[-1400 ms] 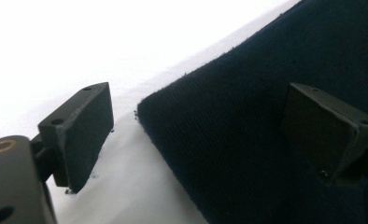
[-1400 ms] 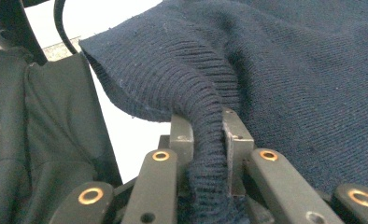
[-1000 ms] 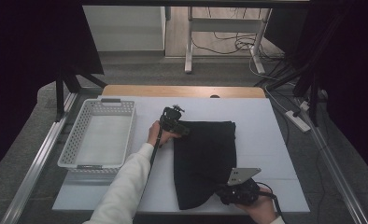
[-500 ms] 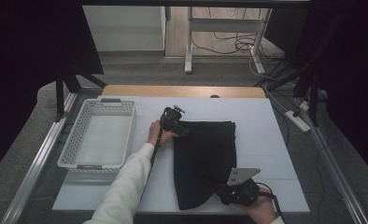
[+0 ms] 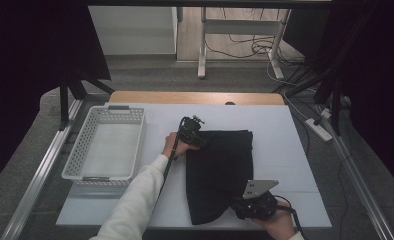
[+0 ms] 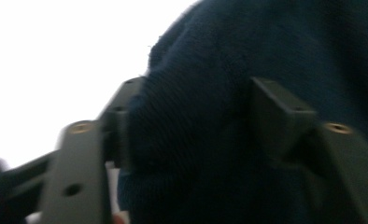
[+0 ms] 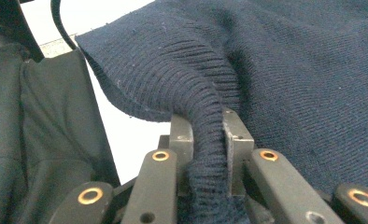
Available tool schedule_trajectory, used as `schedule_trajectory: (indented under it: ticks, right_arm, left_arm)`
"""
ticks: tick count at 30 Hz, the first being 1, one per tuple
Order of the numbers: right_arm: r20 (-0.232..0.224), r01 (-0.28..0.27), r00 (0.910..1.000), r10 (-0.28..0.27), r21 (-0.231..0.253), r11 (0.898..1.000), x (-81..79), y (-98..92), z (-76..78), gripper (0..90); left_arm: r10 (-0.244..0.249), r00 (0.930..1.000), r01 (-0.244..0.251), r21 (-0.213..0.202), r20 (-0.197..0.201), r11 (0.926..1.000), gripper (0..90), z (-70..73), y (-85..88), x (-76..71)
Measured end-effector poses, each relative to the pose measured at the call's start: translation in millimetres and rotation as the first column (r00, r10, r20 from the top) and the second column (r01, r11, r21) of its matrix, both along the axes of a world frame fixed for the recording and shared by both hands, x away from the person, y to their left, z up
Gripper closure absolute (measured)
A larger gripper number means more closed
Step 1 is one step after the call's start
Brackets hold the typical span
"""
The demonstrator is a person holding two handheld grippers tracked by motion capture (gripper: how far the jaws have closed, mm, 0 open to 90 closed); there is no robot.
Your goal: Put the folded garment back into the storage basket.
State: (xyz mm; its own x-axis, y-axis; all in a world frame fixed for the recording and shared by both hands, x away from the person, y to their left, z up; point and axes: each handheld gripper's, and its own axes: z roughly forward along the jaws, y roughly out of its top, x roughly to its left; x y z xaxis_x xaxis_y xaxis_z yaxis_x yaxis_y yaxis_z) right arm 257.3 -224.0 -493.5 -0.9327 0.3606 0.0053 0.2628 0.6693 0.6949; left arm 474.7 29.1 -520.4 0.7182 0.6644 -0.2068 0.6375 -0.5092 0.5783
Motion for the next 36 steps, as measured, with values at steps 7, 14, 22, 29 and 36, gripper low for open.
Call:
schedule_trajectory:
  ticks: [7, 14, 22, 29, 36]
  right_arm:
    - [0.007, 0.008, 0.9999, -0.008, 0.021, 1.0, 0.1, -1.2, 0.7, 77.5]
    - [0.052, 0.036, 0.9978, -0.041, 0.093, 0.995, -1.8, -5.4, 8.8, 77.6]
    - [0.119, 0.062, 0.9896, -0.08, 0.147, 0.987, -4.1, -9.5, 22.8, 77.6]
    - [0.138, 0.081, 0.9845, -0.108, 0.187, 0.979, -3.3, -14.3, 29.7, 77.6]
    - [0.163, 0.089, 0.9785, -0.126, 0.217, 0.972, -4.4, -16.2, 36.3, 77.6]
  left_arm:
    - [-0.024, 0.9996, 0.024, -0.026, 0.015, 0.9994, 68.5, 4.4, 1.7, -4.2]
    - [-0.016, 0.9982, 0.023, -0.124, 0.058, 0.992, 70.0, 19.4, 11.3, -9.6]
    - [-0.012, 0.9933, 0.035, -0.195, 0.115, 0.9801, 70.6, 39.9, 16.3, -17.2]
    - [-0.021, 0.9889, 0.054, -0.221, 0.147, 0.9737, 70.8, 50.4, 15.3, -20.8]
    - [-0.023, 0.9843, 0.066, -0.247, 0.175, 0.9668, 70.9, 63.0, 15.4, -25.0]
